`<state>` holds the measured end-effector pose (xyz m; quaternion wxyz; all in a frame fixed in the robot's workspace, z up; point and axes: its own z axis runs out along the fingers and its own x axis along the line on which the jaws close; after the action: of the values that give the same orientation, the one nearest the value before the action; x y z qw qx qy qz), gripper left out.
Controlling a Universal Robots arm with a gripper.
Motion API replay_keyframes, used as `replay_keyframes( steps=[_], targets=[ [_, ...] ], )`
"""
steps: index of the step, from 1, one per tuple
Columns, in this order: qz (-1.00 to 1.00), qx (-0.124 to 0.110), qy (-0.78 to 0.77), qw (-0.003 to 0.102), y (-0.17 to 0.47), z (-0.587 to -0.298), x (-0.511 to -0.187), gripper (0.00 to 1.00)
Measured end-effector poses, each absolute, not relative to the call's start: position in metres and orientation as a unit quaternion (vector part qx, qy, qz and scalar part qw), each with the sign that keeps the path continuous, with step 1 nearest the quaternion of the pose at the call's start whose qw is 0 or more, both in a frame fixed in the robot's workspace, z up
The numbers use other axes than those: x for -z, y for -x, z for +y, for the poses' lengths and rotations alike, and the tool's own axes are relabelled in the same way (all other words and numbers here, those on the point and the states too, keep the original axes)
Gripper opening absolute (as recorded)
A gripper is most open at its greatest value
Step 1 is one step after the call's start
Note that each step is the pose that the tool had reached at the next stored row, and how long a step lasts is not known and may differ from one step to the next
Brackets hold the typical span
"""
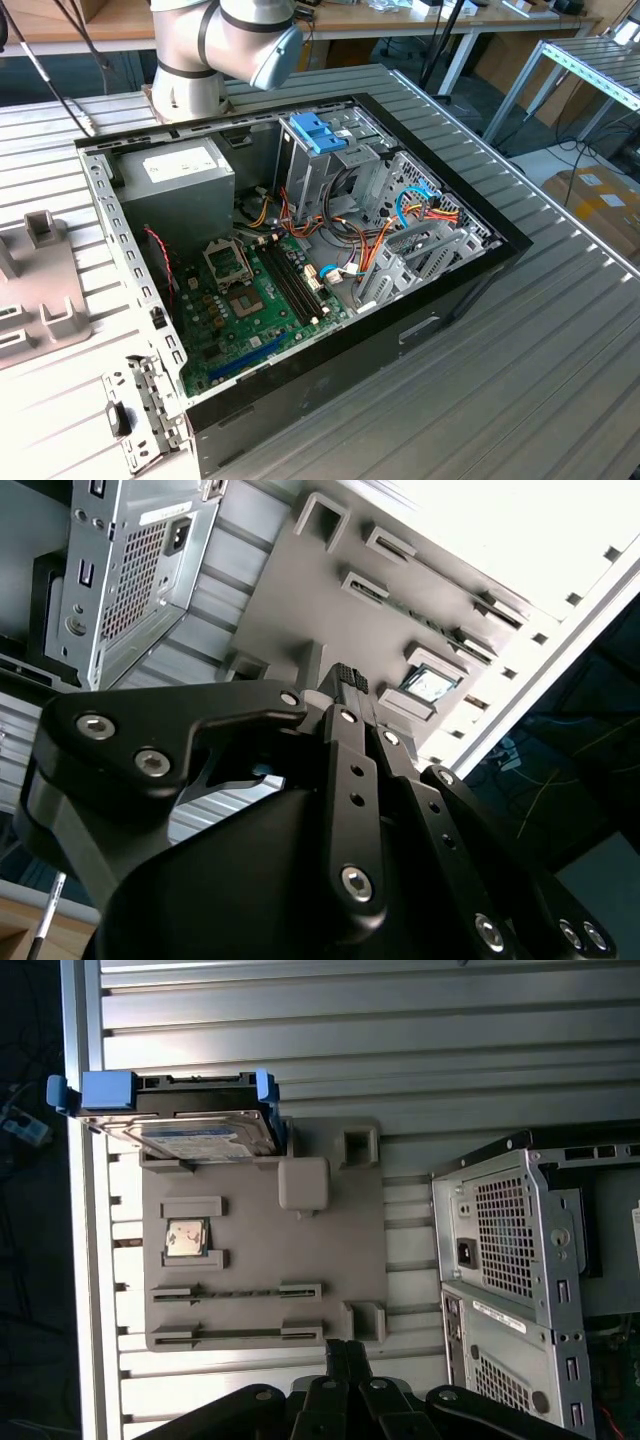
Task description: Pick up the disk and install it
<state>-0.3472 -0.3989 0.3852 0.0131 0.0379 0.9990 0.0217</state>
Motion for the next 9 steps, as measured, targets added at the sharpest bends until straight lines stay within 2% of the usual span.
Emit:
replay_keyframes(
  steps=[9],
  targets=[
    [0.999, -0.022, -0.038, 0.013, 0.3524, -0.399, -0.385, 0.11]
  ],
)
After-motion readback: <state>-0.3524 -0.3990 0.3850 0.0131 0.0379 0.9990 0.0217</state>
